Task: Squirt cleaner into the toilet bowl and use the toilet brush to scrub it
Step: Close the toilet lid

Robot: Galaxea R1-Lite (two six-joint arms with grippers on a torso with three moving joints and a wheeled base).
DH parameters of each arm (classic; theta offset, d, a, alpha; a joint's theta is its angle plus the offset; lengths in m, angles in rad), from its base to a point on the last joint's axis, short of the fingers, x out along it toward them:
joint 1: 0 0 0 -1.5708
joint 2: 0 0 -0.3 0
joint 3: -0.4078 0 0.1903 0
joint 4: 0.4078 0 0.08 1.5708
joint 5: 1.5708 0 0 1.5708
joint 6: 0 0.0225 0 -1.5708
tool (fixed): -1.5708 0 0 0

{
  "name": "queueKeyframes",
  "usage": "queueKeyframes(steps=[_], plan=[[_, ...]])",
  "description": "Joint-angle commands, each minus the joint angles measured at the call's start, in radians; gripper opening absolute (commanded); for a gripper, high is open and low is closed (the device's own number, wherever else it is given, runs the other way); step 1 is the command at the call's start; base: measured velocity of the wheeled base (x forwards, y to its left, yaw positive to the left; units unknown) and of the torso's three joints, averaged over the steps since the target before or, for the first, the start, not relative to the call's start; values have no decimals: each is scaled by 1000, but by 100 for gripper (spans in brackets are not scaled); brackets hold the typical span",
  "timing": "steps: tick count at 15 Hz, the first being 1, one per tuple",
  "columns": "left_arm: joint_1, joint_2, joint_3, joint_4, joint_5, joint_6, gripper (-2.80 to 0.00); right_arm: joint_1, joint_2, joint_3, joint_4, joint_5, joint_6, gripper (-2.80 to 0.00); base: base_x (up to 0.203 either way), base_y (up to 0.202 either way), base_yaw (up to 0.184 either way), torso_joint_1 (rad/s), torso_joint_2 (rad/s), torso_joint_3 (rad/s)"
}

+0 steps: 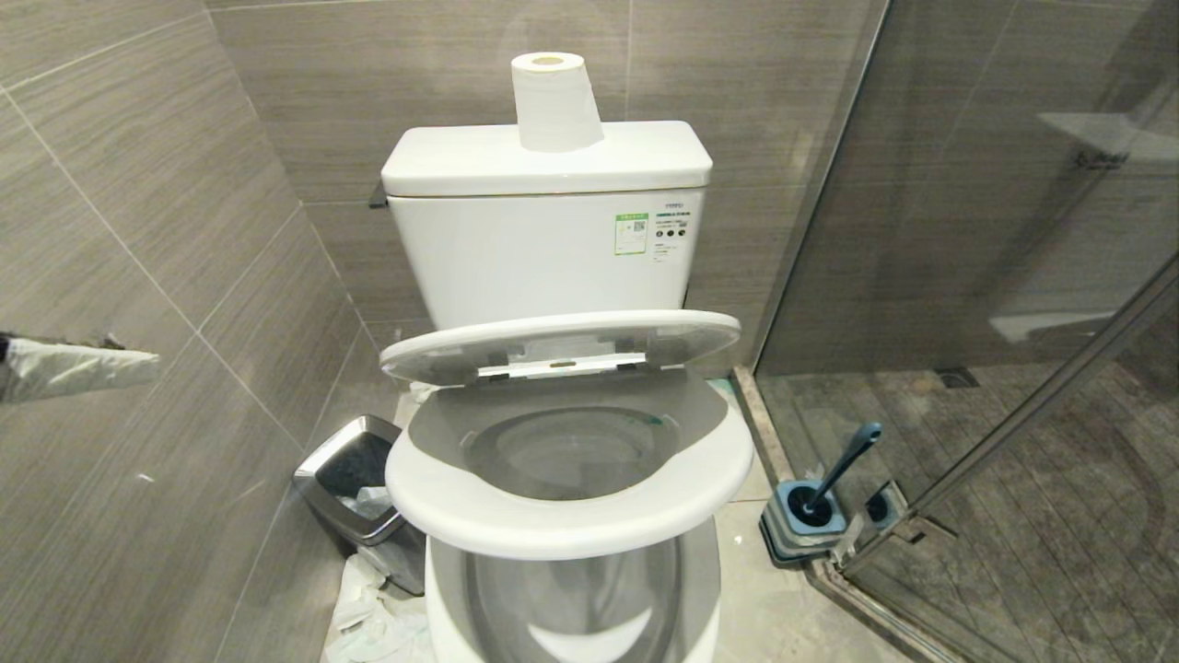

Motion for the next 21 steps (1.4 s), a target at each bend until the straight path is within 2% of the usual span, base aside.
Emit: queueKeyframes(steps=[1, 2, 3, 5, 12, 16, 21], plan=[[-9, 20, 0, -145, -3, -65, -280, 0, 2, 0, 0, 1, -1, -280, 0, 0, 0, 0, 0, 0], [-8, 35, 2, -227, -2, -120, -280, 0, 2, 0, 0, 1, -1, -280, 0, 0, 0, 0, 0, 0], [7, 53, -1, -283, 0, -146, -280, 0, 2, 0, 0, 1, -1, -280, 0, 0, 0, 0, 0, 0], [23, 72, -6, -345, 1, -151, -280, 0, 2, 0, 0, 1, -1, -280, 0, 0, 0, 0, 0, 0], [38, 78, -7, -374, 2, -151, -280, 0, 2, 0, 0, 0, -1, -280, 0, 0, 0, 0, 0, 0], [38, 108, -9, -478, 29, -135, -280, 0, 2, 0, 0, 1, -1, -280, 0, 0, 0, 0, 0, 0], [38, 121, -27, -481, 29, -134, -280, 0, 2, 0, 0, 1, -1, -280, 0, 0, 0, 0, 0, 0]])
